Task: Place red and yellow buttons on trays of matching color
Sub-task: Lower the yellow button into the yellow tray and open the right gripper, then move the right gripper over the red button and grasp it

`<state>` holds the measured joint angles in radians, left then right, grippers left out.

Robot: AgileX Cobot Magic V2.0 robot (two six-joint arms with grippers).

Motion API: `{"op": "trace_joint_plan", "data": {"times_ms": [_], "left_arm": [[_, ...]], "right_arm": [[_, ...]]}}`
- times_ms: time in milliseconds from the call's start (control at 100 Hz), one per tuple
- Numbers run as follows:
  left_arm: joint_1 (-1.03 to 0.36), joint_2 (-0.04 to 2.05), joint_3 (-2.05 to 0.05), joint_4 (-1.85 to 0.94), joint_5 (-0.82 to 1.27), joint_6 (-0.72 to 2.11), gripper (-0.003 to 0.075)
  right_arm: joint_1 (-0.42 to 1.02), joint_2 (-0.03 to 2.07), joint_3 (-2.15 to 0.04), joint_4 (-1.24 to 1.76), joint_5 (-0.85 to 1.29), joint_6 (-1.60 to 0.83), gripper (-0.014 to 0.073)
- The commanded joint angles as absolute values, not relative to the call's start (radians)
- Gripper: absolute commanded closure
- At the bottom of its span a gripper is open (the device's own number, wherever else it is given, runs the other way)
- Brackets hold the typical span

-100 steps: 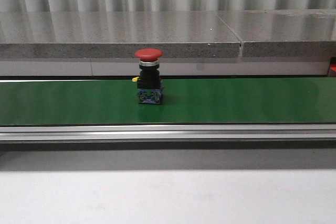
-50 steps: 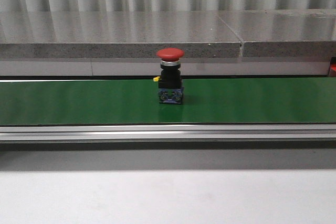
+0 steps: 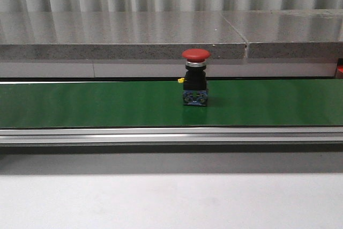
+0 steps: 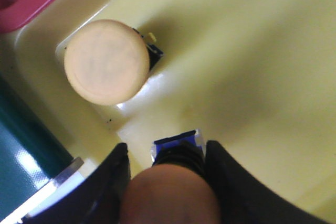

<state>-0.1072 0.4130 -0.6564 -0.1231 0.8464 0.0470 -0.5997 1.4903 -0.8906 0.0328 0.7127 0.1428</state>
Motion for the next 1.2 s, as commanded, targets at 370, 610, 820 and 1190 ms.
{"op": "trace_joint_plan", "data": {"times_ms": [370,610,820,1190], "left_arm": [[-0.114,0.420,-0.681,-0.133,0.774,0.045,0.0741],[-0.114,0.420,-0.681,-0.133,0.774,0.045,0.0741],[-0.114,0.420,-0.681,-0.133,0.774,0.045,0.0741],[-0.114,0.420,-0.681,-0.133,0.774,0.045,0.0741]], "right_arm": [[-0.607,1.493,-0.914,0.050,0.665,0.143,0.0050],[-0.607,1.446,-0.914,0.050,0.661,0.143,0.0052],[-0.597,1.324,-0.914,0.058,0.663,0.142,0.0052],[-0.355,1.184,-0.928,0.065,0.693,0.142,0.0052]]}}
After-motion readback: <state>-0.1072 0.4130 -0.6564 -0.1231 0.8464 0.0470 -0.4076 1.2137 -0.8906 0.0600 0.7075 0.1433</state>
